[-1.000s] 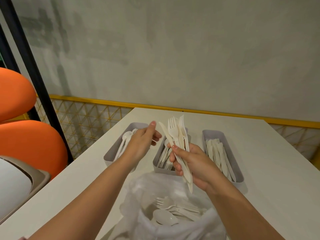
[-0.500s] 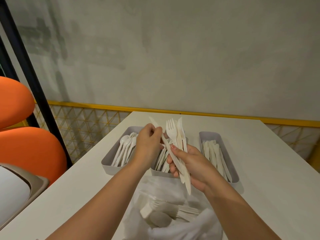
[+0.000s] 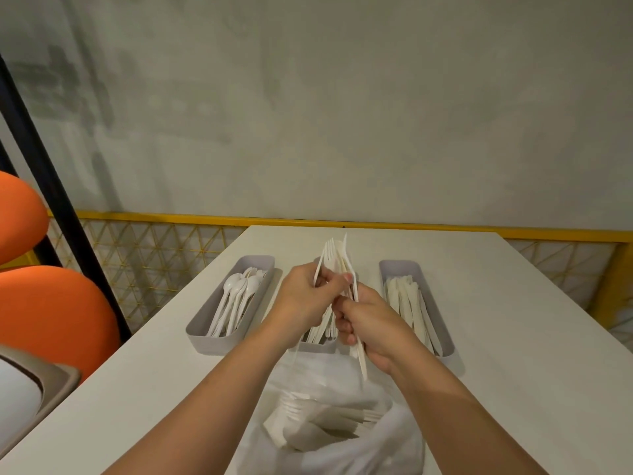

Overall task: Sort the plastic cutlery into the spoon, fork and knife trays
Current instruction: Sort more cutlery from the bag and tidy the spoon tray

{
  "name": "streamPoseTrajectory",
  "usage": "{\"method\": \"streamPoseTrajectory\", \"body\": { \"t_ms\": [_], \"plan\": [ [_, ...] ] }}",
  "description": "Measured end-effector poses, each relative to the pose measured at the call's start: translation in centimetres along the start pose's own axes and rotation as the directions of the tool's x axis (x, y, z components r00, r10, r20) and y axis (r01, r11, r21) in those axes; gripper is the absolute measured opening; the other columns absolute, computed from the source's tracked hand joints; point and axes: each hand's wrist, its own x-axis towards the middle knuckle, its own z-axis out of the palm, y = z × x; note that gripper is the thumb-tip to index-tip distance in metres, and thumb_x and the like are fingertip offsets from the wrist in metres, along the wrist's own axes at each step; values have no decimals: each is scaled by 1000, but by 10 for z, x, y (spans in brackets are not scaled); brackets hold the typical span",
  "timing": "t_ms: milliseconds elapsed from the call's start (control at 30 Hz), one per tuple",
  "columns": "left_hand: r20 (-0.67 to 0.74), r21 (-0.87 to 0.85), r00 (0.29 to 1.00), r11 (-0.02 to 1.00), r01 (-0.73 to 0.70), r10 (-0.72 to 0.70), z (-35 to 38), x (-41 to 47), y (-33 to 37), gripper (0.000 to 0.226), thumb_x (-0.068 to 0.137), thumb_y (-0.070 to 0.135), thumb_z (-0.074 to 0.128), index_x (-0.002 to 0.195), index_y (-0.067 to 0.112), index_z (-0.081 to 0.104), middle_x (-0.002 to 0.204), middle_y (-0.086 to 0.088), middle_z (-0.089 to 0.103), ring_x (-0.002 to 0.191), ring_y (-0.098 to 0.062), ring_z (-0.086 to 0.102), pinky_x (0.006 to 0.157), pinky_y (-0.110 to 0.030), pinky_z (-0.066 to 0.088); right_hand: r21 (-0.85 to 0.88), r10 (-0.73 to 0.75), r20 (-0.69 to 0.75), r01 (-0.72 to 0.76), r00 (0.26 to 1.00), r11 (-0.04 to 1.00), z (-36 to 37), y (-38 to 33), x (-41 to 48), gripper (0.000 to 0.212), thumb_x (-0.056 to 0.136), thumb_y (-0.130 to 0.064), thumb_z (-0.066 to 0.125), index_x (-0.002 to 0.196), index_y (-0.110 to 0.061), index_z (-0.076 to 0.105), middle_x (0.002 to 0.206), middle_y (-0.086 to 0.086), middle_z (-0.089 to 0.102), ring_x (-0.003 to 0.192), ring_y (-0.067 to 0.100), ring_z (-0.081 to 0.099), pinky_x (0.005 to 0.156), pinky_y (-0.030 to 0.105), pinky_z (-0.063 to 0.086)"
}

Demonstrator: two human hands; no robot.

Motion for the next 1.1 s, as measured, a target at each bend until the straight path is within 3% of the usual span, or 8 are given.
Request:
{"method": "streamPoseTrajectory", "body": {
  "t_ms": [133, 267, 600, 800, 967, 1100],
  "plan": [
    [-38, 60, 999, 998, -23, 25, 0, 1, 2, 15, 84, 14, 59, 72, 6, 57, 50, 2, 42, 41, -10, 35, 39, -19, 30, -25, -8, 25, 9, 1000, 1000, 0, -3, -2, 33, 96, -4, 37, 119, -20, 54, 64, -3, 40, 53, 8, 34, 45, 18, 32],
    [-94, 67, 993, 996, -59, 65, -2, 3, 5, 20, 86, 10, 51, 66, 11, 50, 50, 2, 42, 47, -14, 37, 47, -25, 31, 102, 4, 28, -7, 1000, 995, 2, -8, -5, 19, 98, -14, 41, 107, -15, 57, 65, -1, 42, 54, 10, 40, 48, 22, 36],
    [-133, -228, 988, 972, 47, -79, 1, 4, 13, 18, 93, 9, 34, 76, 10, 42, 63, -6, 44, 47, -12, 33, 41, -21, 29, 199, 11, 51, -21, 999, 980, -1, -11, -9, 28, 101, -24, 39, 124, -15, 51, 71, 4, 45, 50, 11, 43, 40, 18, 35],
    [-213, -402, 962, 913, 73, -171, 8, 7, 19, 15, 95, 9, 28, 87, 8, 41, 70, -9, 60, 67, -25, 47, 50, -27, 36, 69, -87, -24, 88, 996, 994, -7, -12, -14, 23, 98, -24, 46, 119, -21, 54, 71, 1, 52, 44, 5, 42, 39, 17, 32],
    [-66, -561, 975, 816, 140, -213, 21, 8, 24, 19, 98, 15, 35, 93, 4, 50, 54, -3, 55, 37, -9, 53, 36, -15, 38, -49, -200, -83, 196, 976, 979, -11, -10, -20, 15, 96, -18, 48, 109, -20, 56, 64, -3, 50, 42, 0, 42, 38, 14, 31],
    [-76, -571, 963, 803, 172, -260, 34, 13, 25, 26, 100, 22, 37, 83, 11, 52, 52, 1, 53, 35, -3, 52, 36, -13, 39, -162, -229, -130, 207, 965, 965, -19, -8, -24, 9, 96, -25, 48, 100, -29, 55, 66, -10, 53, 49, -1, 47, 41, 10, 34]
  ]
}}
